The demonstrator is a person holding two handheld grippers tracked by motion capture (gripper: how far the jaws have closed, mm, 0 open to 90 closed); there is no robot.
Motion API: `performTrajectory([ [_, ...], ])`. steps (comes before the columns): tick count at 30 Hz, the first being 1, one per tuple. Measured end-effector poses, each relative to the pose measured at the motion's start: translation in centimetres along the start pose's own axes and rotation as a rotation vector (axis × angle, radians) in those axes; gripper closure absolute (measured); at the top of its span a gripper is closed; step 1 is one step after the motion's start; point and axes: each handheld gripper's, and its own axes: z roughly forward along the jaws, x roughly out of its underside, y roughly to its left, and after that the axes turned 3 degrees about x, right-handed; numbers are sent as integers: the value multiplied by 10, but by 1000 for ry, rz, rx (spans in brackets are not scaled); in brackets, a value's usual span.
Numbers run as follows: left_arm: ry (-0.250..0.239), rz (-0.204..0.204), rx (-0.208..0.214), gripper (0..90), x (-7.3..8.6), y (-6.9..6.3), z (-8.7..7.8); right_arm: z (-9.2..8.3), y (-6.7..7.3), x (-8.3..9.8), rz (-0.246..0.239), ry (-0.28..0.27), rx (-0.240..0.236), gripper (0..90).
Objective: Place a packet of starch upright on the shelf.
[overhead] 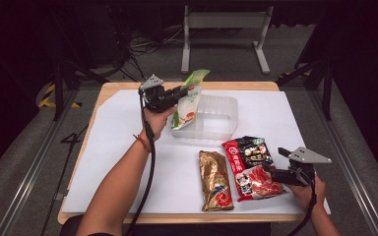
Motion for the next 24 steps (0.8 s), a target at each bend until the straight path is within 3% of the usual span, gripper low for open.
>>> performTrajectory([
  [2,47,31,18,722,3,0,-3,0,0,0,0,0,0,189],
  [4,120,72,15,716,8,0,-5,1,1,0,-3,4,0,189],
  [5,120,72,15,704,8,0,-5,1,1,0,-4,5,-1,189],
  [7,190,124,3,704,16,2,-7,1,1,0,-5,8,-1,189],
  [8,205,129,3,713,18,2,-8,2,1,0,-4,11,0,188],
  [9,215,146,6,715,21,3,-10,2,1,0,-3,11,-2,188],
  [14,224,144,25,715,26,6,-11,2,2,0,-9,16,-1,187],
  [19,328,239,4,727,35,-1,-3,3,2,1,-9,17,-4,187],
  [24,335,241,14,755,45,0,-7,3,2,1,-6,18,-1,187],
])
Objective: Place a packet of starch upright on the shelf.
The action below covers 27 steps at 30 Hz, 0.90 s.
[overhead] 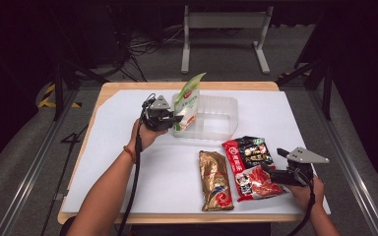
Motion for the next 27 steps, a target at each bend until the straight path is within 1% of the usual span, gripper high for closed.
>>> performTrajectory([
  [1,-4,-3,4,755,1,0,-1,0,0,0,1,0,0,187],
  [2,-5,3,-10,753,2,-2,-2,0,0,0,0,0,1,187],
  [4,-11,17,-19,747,3,-4,-3,0,0,0,-3,0,1,188],
  [6,-21,20,-20,730,4,-6,-5,0,0,0,-1,0,-2,191],
  [8,-37,17,-13,726,6,-7,-9,0,0,0,1,0,-4,192],
  [10,-43,17,-4,674,7,-10,-14,0,0,0,-2,2,-1,191],
  [11,-42,28,-3,634,7,-11,-16,0,0,0,-3,4,1,191],
  [13,-40,38,-1,557,6,-16,-22,0,0,0,-2,2,2,190],
  [15,-41,48,7,457,5,-21,-27,0,0,0,-5,1,6,190],
  [16,-40,48,18,430,5,-24,-30,0,0,0,-5,1,5,189],
  [17,-30,42,31,392,4,-27,-33,0,0,0,-7,2,7,189],
  [18,-21,28,54,345,4,-29,-34,0,0,0,-8,2,8,189],
  [19,-8,27,71,317,4,-32,-37,0,0,0,-8,3,8,189],
  [22,11,46,73,274,7,-41,-43,0,0,0,-6,3,7,188],
  [23,10,54,64,259,9,-45,-45,0,0,0,-6,3,7,188],
  [24,10,54,64,186,9,-45,-45,0,0,0,-6,3,7,188],
  [25,7,61,41,179,13,-50,-47,0,0,0,-6,3,8,188],
  [27,10,62,79,177,19,-56,-46,0,0,0,-6,2,9,189],
])
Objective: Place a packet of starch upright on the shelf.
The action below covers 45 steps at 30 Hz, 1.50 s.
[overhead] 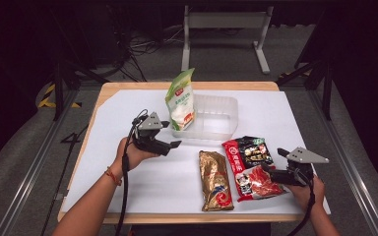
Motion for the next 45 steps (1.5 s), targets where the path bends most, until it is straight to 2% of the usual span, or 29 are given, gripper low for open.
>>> performTrajectory([
  [2,9,1,2,175,1,-2,2,0,0,0,-1,1,1,188],
  [5,34,7,41,175,4,-9,12,0,1,-1,-6,0,3,188],
  [6,34,7,41,174,4,-9,12,0,1,-1,-6,0,3,188],
  [9,55,-8,93,171,5,-12,24,-1,1,-1,-8,-3,3,188],
  [11,55,-33,123,163,6,-12,30,-1,0,0,-8,-4,1,188],
  [21,69,-89,225,146,3,-14,61,0,2,-1,-14,-4,0,188],
  [23,72,-94,230,146,3,-14,63,0,2,-1,-15,-4,-2,188],
  [24,83,-112,259,147,2,-15,73,0,2,-1,-17,-2,-1,188],
  [28,130,-115,279,147,1,-20,89,0,2,-1,-14,0,-4,187],
  [32,162,-122,286,142,3,-21,98,0,2,-1,-15,2,-4,186],
  [36,152,-172,321,139,3,-19,105,1,2,-1,-14,3,-4,185],
  [39,172,-171,328,137,1,-21,112,1,3,-1,-19,5,-3,185],
  [45,170,-188,362,136,-2,-24,122,1,2,0,-17,6,-4,185],
])
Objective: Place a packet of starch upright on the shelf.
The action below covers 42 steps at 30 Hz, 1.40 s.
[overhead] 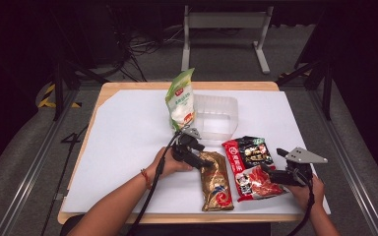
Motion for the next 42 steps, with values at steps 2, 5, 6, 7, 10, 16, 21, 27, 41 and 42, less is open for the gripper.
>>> performTrajectory([
  [2,4,-6,8,137,-1,0,3,0,0,0,2,-1,-1,185],
  [5,3,-6,13,139,-1,-1,5,0,0,0,2,2,-3,183],
  [6,3,-6,13,154,-1,-1,5,0,0,0,1,3,-2,183],
  [7,1,-9,20,162,-1,-1,5,0,0,0,1,4,-4,183],
  [10,7,-3,29,203,0,-1,4,1,0,0,1,5,-6,181],
  [16,8,16,82,497,1,-8,4,1,1,0,-2,1,-4,181],
  [21,-43,31,15,754,4,-9,-2,1,0,0,-1,1,-3,182],
  [27,-77,53,-31,860,6,-12,-2,1,0,-1,-2,0,2,181],
  [41,-208,94,-51,875,-2,-26,-30,-1,-4,-1,18,-11,15,182],
  [42,-221,94,-55,875,-2,-27,-32,-1,-4,-1,19,-12,19,182],
])
